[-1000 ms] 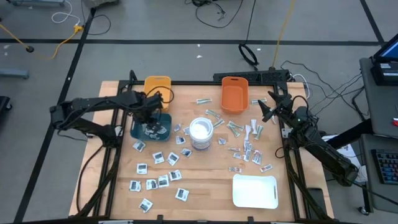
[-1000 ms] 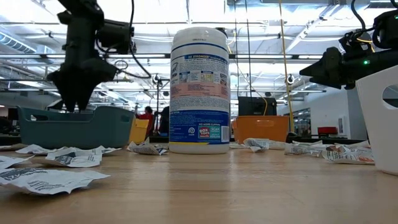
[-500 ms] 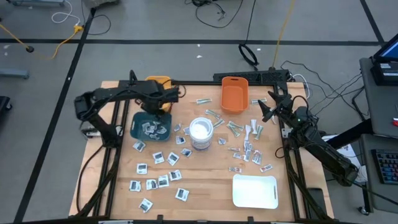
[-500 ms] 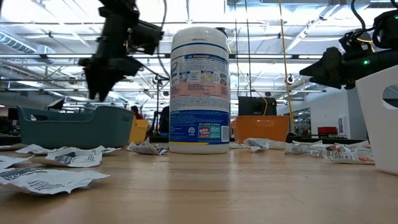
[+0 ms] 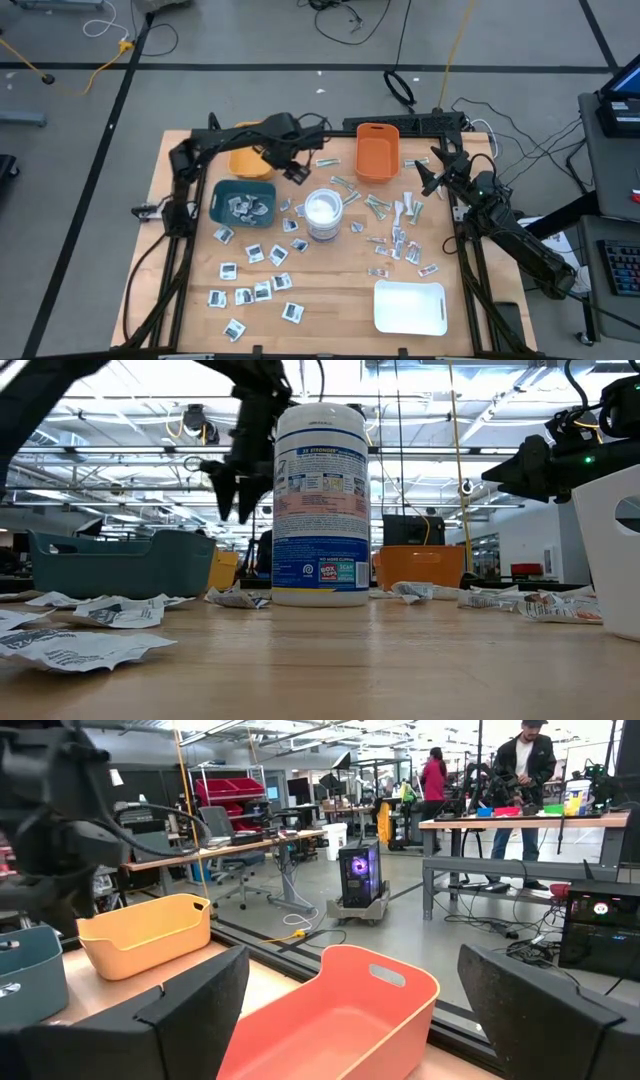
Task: Pick & Place First Aid Supplies
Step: Put the blue pad into the blue bin
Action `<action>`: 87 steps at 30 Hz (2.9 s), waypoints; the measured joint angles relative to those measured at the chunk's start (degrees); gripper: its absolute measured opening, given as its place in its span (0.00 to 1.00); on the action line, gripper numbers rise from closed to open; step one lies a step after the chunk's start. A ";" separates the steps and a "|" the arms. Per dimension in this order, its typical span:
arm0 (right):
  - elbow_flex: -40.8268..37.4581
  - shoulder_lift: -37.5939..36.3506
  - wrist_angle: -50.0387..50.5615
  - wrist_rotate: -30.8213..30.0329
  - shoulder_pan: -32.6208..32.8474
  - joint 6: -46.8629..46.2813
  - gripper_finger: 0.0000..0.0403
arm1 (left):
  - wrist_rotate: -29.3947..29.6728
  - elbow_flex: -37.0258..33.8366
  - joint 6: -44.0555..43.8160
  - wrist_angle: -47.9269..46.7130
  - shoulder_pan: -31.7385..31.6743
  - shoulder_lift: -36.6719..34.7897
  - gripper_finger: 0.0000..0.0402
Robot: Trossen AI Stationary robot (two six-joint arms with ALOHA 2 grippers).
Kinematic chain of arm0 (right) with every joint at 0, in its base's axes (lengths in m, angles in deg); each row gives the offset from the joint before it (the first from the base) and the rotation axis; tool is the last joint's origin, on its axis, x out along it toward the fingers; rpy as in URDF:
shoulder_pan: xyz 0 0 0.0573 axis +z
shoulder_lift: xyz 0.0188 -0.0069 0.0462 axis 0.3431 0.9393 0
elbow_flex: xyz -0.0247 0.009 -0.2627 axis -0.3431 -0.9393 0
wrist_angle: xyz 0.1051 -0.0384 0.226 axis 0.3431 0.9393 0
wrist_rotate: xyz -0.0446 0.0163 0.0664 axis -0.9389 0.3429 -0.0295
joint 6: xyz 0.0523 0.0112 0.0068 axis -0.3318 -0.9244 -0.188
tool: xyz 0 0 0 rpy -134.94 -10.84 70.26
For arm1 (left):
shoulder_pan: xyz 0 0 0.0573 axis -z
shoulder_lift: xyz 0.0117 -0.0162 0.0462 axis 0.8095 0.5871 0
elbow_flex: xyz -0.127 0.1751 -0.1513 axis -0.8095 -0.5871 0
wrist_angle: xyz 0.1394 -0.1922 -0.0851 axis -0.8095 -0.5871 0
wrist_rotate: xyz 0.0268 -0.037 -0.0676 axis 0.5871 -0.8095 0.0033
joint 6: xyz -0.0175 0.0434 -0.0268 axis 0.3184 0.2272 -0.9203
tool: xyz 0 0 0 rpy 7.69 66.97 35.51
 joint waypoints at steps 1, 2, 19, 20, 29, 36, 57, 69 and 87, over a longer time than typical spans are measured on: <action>0.00 0.00 0.00 0.00 0.00 -0.02 0.89 | -0.17 1.00 -0.84 -0.05 0.00 1.18 0.52; 0.00 0.01 0.00 0.00 -0.02 -0.02 0.89 | -0.35 1.74 -1.64 -0.03 0.00 2.33 0.52; 0.00 0.02 0.00 0.00 -0.01 0.00 0.89 | -8.33 2.46 -11.78 2.00 1.56 11.16 0.45; 0.00 0.02 -0.01 0.01 0.00 -0.01 0.89 | -8.99 2.46 -12.28 2.08 1.68 11.66 0.46; 0.00 0.01 0.00 0.00 0.00 -0.01 0.89 | -15.42 1.04 -20.31 3.27 1.90 12.62 0.47; 0.00 0.02 -0.02 0.00 -0.02 -0.02 0.89 | -17.76 -2.26 -23.18 3.47 1.90 12.60 0.48; 0.00 0.02 -0.02 0.00 -0.02 0.00 0.89 | -19.05 -6.11 -18.76 11.92 1.82 12.60 0.18; 0.00 0.01 0.00 0.00 -0.01 -0.02 0.89 | -19.12 -3.99 -10.35 11.71 -0.11 12.60 0.01; 0.00 0.02 -0.01 0.00 -0.02 -0.01 0.89 | -14.55 4.32 30.95 4.02 -0.44 2.99 0.00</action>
